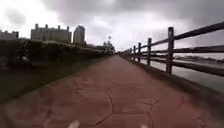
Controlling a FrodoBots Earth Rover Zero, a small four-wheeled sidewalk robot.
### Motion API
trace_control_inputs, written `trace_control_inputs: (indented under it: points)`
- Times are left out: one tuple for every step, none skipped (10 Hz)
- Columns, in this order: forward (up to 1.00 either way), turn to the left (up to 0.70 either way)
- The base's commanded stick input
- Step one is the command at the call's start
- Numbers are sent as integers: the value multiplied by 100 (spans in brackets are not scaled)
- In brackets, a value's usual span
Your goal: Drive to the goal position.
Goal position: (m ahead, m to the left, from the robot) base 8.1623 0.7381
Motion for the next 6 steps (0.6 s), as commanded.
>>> trace_control_inputs:
  points:
    - [70, 0]
    - [70, 0]
    - [70, 0]
    - [70, 0]
    - [70, 0]
    - [70, 0]
